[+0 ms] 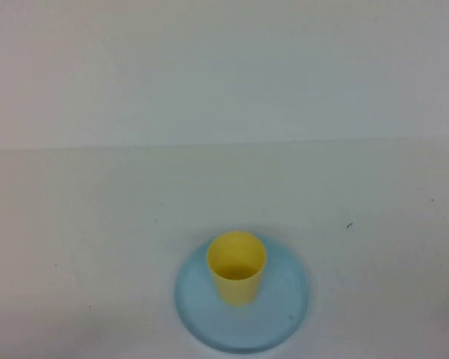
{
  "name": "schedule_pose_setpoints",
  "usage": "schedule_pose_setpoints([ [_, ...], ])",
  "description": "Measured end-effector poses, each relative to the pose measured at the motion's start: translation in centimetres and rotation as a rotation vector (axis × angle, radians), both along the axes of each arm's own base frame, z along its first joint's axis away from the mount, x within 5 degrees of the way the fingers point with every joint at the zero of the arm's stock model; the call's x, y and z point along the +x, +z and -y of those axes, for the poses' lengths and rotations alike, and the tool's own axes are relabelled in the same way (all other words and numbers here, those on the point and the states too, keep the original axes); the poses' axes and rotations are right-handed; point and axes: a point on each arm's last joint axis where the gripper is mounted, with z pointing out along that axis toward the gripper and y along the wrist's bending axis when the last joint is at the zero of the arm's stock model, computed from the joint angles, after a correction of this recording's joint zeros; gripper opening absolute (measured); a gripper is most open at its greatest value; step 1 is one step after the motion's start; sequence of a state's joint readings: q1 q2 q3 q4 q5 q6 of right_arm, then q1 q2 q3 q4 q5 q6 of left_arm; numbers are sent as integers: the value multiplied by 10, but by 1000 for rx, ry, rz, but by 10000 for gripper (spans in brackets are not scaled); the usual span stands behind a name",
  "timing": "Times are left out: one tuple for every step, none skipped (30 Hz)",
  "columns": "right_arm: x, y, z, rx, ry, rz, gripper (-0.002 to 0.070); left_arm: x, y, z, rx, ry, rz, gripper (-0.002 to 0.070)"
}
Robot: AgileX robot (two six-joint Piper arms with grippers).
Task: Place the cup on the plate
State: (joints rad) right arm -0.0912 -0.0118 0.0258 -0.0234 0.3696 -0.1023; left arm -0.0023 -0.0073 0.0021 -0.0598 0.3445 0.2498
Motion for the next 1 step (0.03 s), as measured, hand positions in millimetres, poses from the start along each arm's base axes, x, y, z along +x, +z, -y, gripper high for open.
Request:
schedule_pose_setpoints([
  [0,0,0,0,0,0,0,0,0,0,0,0,0,0],
])
